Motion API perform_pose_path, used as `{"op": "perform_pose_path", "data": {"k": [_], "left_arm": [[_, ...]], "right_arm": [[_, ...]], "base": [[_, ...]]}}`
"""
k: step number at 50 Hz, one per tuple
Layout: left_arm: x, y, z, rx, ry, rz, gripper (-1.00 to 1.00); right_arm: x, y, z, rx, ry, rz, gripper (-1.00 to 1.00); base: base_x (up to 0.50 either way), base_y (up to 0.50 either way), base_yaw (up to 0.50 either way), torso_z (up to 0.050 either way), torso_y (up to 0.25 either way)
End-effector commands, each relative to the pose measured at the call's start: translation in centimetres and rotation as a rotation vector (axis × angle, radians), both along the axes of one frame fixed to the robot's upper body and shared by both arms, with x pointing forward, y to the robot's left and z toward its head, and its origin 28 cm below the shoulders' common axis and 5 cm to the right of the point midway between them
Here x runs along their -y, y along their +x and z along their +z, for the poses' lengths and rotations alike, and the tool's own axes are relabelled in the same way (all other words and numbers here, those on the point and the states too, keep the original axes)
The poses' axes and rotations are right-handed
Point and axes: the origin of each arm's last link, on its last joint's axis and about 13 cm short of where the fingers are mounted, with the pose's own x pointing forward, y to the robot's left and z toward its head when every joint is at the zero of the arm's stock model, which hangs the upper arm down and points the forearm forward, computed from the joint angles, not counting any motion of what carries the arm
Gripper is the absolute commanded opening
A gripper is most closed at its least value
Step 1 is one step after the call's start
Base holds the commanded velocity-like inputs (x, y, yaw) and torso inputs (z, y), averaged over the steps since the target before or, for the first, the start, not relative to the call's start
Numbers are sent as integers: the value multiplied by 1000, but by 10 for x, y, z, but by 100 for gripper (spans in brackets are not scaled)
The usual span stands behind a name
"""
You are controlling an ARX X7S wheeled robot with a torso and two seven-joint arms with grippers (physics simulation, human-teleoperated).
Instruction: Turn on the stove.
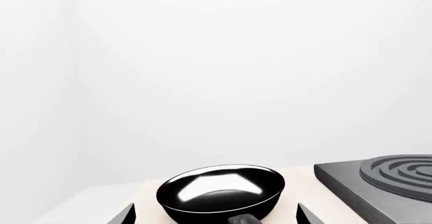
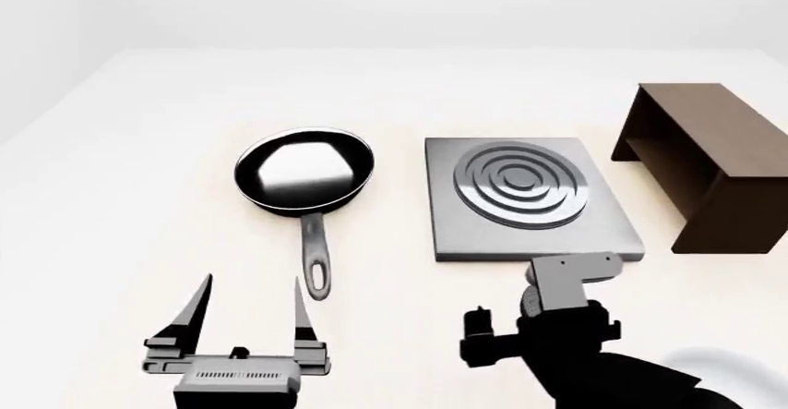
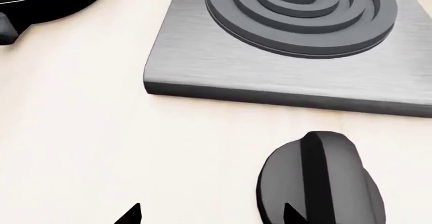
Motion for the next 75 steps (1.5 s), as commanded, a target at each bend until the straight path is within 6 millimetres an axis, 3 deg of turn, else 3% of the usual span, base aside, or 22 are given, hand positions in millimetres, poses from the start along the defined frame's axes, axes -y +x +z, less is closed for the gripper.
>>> {"op": "perform_pose_path", "data": {"k": [1,24,53,75], "left_arm": [[0,0,0,-3,2,0,100],[0,0,0,-2,-1,3,100],[0,-1,0,-4,2,2,100],[-1,1,-2,-4,2,2,100]], "right_arm": [[5,4,-7,4,-8,-25,100],[10,2,-24,-65,23,-47,100],[32,13,-18,-29,16,-143,100],[27,28,1,25,21,-127,100]], "base": [[0,0,0,0,0],[0,0,0,0,0],[0,0,0,0,0],[0,0,0,0,1]]}}
